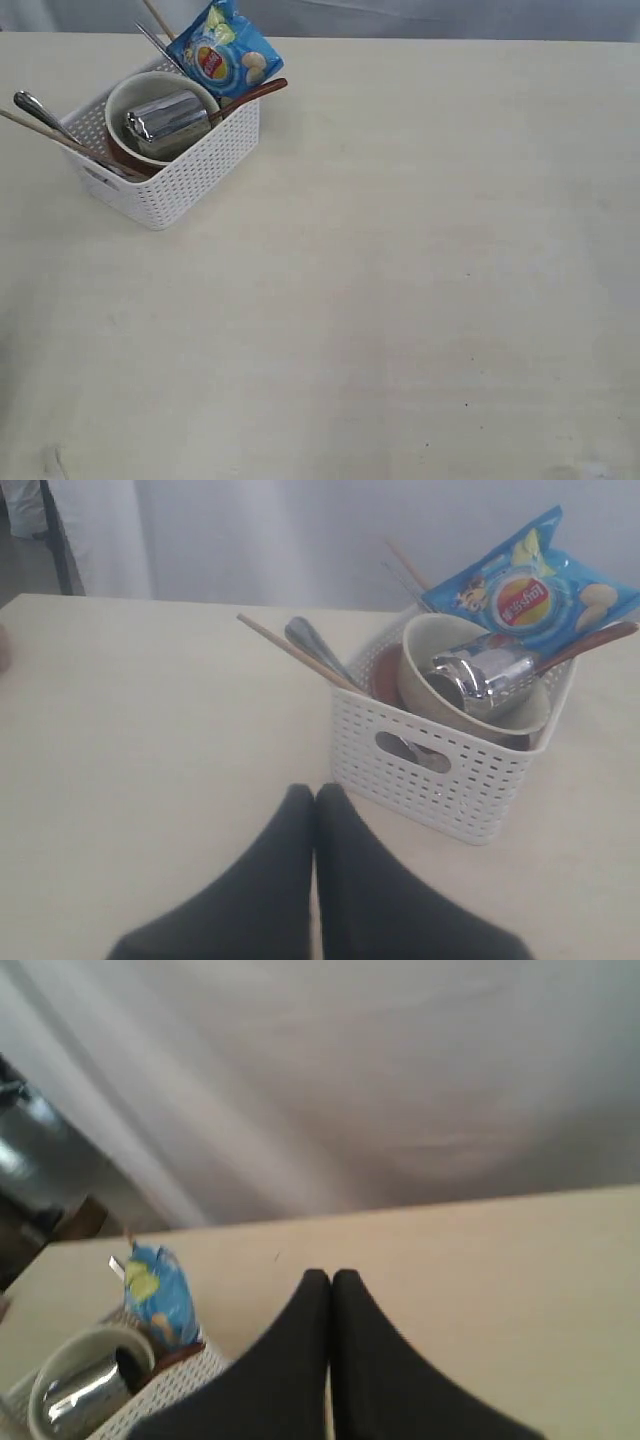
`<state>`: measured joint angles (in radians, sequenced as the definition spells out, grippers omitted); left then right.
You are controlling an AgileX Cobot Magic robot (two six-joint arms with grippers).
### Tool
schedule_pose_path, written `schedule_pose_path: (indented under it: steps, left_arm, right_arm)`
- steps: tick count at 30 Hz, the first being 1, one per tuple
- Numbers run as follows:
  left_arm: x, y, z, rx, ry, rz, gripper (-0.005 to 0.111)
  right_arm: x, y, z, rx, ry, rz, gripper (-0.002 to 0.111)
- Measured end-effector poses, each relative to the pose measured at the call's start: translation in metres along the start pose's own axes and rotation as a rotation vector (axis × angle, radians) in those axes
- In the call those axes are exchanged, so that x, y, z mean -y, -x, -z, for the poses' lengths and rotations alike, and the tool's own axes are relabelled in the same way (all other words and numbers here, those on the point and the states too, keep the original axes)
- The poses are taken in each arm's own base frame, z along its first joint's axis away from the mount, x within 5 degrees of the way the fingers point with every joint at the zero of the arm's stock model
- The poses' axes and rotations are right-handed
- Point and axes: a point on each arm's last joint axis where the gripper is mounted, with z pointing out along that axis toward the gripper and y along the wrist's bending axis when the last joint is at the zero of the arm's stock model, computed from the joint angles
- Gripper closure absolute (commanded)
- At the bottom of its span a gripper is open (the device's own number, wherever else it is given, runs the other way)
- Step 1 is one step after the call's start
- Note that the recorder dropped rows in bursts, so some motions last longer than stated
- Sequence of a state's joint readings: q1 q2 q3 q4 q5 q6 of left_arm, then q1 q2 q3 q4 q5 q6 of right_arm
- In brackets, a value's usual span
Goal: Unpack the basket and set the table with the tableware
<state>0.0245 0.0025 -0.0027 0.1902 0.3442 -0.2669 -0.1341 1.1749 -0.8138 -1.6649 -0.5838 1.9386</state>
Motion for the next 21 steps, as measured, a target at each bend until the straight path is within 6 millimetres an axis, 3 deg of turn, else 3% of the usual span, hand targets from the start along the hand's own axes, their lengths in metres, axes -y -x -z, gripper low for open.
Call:
schedule_pose_path:
  steps: [3, 8, 14, 16, 21]
  left_arm:
    - [0.0, 0.0, 0.0, 0.0, 0.0, 0.0, 0.107]
    - [0.0, 0.0, 0.0, 0.0, 0.0, 0.0, 0.107]
    - [0.0, 0.0, 0.0, 0.0, 0.0, 0.0, 0.107]
    - [0.0, 0.0, 0.0, 0.0, 0.0, 0.0, 0.107]
    - [0.0, 0.0, 0.0, 0.0, 0.0, 0.0, 0.107]
  right_arm:
    - [0.002, -0.014, -0.043, -0.153, 0.068, -0.039, 0.109]
    - [-0.02, -0.042, -0.102, -0.315, 0.177, 0.025, 0.109]
    - [-0.057, -0.071, -0.15, -0.349, 0.26, 0.44, 0.109]
    - [-0.06, -0.077, -0.16, -0.322, 0.182, 0.65, 0.109]
    - [-0.038, -0.074, -0.171, -0.297, -0.245, 1.051, 0.109]
